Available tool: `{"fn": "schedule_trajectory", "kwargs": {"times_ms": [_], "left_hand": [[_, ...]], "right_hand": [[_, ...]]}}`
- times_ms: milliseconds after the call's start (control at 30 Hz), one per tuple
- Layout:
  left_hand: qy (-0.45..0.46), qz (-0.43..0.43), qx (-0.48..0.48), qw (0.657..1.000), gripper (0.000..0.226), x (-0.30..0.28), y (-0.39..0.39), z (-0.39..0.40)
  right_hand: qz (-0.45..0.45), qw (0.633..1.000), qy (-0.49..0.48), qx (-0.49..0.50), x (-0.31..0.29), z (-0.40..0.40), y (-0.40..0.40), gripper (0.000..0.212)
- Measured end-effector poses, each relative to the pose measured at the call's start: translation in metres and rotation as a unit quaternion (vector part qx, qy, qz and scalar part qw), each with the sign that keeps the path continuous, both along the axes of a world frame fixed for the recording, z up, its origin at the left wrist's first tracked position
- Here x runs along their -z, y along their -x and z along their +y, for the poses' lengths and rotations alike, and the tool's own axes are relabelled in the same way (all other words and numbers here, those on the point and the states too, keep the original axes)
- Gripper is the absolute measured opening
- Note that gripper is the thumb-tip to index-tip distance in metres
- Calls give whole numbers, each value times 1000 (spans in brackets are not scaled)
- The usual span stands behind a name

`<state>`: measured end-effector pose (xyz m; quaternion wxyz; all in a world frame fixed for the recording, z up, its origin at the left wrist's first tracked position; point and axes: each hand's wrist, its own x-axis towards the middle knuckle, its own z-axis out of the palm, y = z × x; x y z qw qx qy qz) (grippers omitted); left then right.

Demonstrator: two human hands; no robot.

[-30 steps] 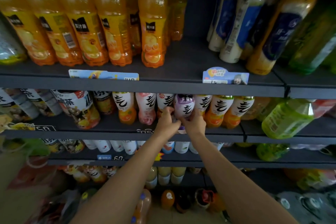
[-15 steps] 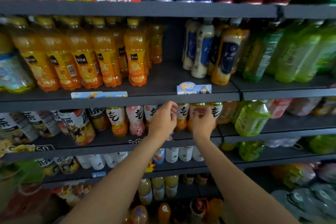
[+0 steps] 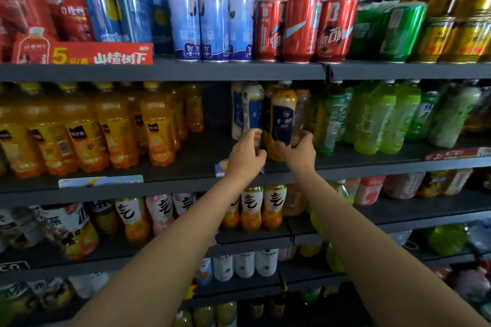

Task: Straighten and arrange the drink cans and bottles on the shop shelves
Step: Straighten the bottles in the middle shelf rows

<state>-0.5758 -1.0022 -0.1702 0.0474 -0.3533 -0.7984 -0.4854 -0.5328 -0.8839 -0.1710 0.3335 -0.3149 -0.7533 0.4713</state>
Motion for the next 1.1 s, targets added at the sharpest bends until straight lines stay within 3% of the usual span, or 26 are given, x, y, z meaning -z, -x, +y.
{"fn": "schedule_trajectory", "kwargs": {"times_ms": [267,433,633,867,967,1100], "left_hand": [[-16,-81,-60,995,47,-4,21,64],[-98,-130,-94,982,50,-3,25,76],[-133,-59,-155,977,42,-6,27,84],[-105,-23,-164,980,45,0,31,86],[-29,-27,-172,984,52,2,32,85],[64,-19,-156,985,62,2,34,85]], "right_hand": [[-59,991,-12,-121,-9,50,37,69],[-30,991,-85,-95,6,46,51,56],[-32,985,-139,-101,17,29,56,43],[-25,979,-107,-172,24,45,49,59],[-46,973,-117,-194,34,53,42,68],[-62,972,-135,-183,33,61,42,58]]}}
